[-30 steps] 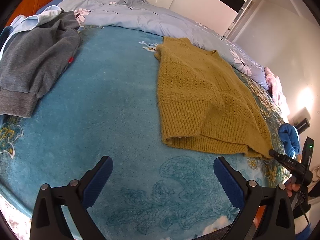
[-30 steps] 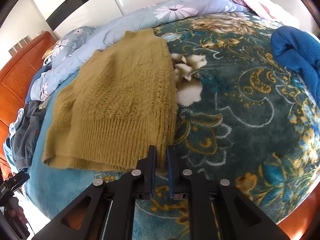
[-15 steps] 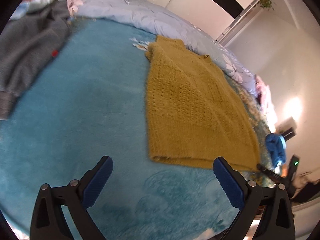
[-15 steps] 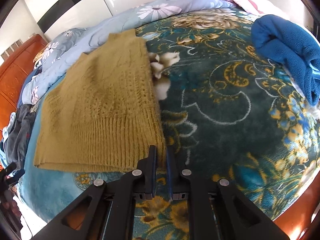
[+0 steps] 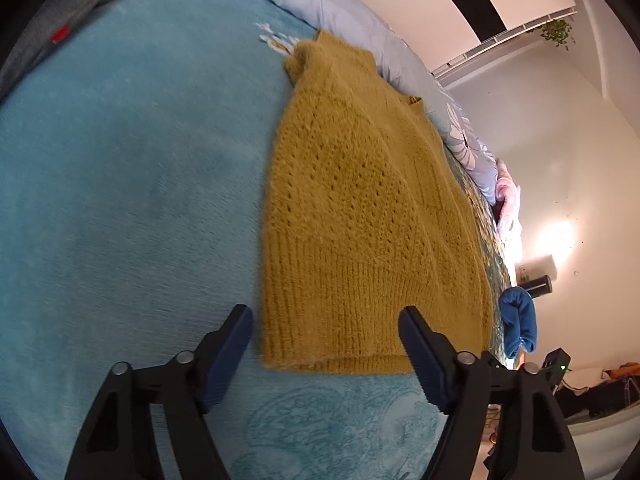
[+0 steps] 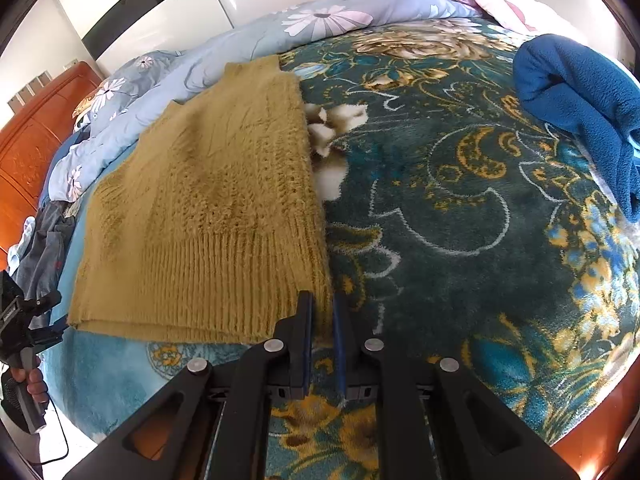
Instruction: Fold clothes
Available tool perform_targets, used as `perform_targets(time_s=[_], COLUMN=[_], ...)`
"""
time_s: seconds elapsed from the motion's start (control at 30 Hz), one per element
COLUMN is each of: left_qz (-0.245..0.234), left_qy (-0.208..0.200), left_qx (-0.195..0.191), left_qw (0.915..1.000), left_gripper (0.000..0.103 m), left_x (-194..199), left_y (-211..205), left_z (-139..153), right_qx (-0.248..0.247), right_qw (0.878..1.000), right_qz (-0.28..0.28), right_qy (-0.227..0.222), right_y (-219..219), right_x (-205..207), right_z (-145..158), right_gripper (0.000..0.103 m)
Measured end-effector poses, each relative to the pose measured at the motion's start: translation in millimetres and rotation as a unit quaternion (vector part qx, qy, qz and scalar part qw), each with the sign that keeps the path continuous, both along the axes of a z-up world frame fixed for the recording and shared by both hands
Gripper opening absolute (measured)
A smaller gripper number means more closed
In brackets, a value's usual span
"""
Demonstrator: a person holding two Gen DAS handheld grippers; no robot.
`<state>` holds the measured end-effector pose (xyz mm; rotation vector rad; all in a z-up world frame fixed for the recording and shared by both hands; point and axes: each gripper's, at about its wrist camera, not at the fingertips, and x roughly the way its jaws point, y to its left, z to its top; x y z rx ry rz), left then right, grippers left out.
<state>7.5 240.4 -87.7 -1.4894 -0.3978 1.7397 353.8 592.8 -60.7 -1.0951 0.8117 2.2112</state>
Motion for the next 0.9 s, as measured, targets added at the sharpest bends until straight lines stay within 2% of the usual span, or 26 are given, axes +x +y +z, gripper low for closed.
perform_targets(time_s=[0.07, 0.27, 0.33, 0.4, 0.57, 0.77, 0.9], left_qz=[0.006, 0.025, 0.030, 0.035, 0.061, 0.057, 0.052], left_qy=[-0.011, -0.038, -0.042, -0.046, -0.026, 0.025, 0.041], left_qx=[0.006, 0.018, 0.017, 0.012, 0.016, 0.031, 0.023], left_qw=[0.9999, 0.9988, 0.9986, 0.9983, 0.9977, 0.9976, 0.9975], left_gripper=[0.072, 0.050, 0.039, 0.011, 0.010, 0.010, 0.010], left_x=[-0.3, -4.7, -4.0, -3.7, 1.7, 18.3, 29.7], left_y=[1.1, -7.6, -7.8, -7.9, -16.9, -45.0, -73.7], left_z=[-2.7, -11.8, -13.8, -15.7, -4.1, 31.8, 40.7], right_qx=[-0.005, -0.010, -0.012, -0.014, -0.023, -0.014, -0.005], right_qw=[1.000, 1.000, 1.000, 1.000, 1.000, 1.000, 1.000], right_qz=[-0.002, -0.004, -0.002, -0.002, -0.006, 0.009, 0.028], right_qy=[0.004, 0.005, 0.006, 0.006, 0.010, 0.010, 0.000], right_y=[1.3, 4.3, 7.8, 9.1, 7.7, -8.0, -28.3], right_x=[0.9, 1.0, 0.4, -0.3, -0.4, -2.5, -0.7], right_z=[-0.8, -1.9, -2.5, -2.8, -0.3, 9.6, 12.1], right_gripper=[0.010, 0.010, 0.010, 0.010, 0.010, 0.010, 0.010])
